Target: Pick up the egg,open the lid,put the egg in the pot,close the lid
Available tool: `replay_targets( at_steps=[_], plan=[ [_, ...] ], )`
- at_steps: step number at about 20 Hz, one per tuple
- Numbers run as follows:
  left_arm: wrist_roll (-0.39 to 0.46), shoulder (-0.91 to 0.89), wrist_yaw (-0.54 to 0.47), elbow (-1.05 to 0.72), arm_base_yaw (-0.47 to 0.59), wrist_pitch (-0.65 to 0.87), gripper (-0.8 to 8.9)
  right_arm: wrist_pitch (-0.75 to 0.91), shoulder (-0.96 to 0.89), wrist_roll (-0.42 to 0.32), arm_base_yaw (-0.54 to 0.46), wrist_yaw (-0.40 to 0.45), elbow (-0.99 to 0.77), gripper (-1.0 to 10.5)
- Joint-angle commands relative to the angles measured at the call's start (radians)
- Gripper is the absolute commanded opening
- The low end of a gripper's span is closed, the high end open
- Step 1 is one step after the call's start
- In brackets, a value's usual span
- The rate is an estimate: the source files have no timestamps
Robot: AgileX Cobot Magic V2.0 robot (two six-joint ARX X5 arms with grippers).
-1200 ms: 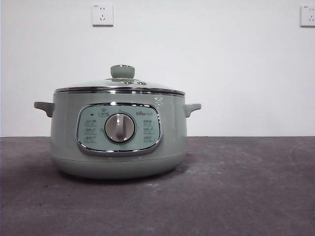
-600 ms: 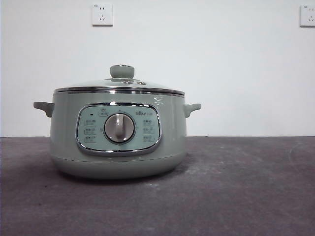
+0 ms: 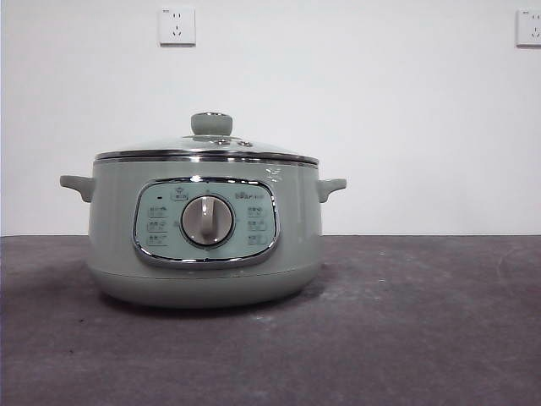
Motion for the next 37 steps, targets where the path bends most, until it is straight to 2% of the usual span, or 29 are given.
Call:
replay_targets(
  at_steps=[1, 3, 7, 11, 15, 22, 28, 31, 37],
  plan=[
    [0.015, -0.117, 0.005, -0.227, 0.065, 0.183, -0.03, -0.016, -0.004, -0.004, 0.002, 0.000, -0.001, 0.0],
    [0.015, -0.240, -0.005, -0.431, 0.106, 0.308, -0.03, -0.016, -0.004, -0.004, 0.002, 0.000, -0.001, 0.0],
    [0.010, -0.435, -0.020, -0.778, 0.136, 0.447, -0.03, -0.016, -0.005, -0.004, 0.002, 0.000, -0.001, 0.0],
    [-0.013, -0.591, -0.052, -1.041, 0.137, 0.487, -0.03, -0.016, -0.006, -0.004, 0.002, 0.000, -0.001, 0.0],
    [-0.044, -0.712, -0.095, -1.201, 0.157, 0.484, -0.03, -0.016, -0.006, -0.004, 0.002, 0.000, -0.001, 0.0],
    [-0.084, -0.833, -0.095, -1.351, 0.187, 0.449, -0.03, -0.016, -0.006, -0.004, 0.002, 0.000, -0.001, 0.0],
    [-0.123, -0.839, -0.093, -1.353, 0.186, 0.253, -0.03, -0.016, -0.006, -0.004, 0.002, 0.000, -0.001, 0.0],
    [-0.184, -0.839, -0.089, -1.353, 0.186, 0.260, -0.03, -0.016, -0.006, -0.004, 0.002, 0.000, -0.001, 0.0],
    [-0.185, -0.839, -0.095, -1.353, 0.186, 0.262, -0.03, -0.016, -0.006, -0.004, 0.002, 0.000, -0.001, 0.0]
  ],
)
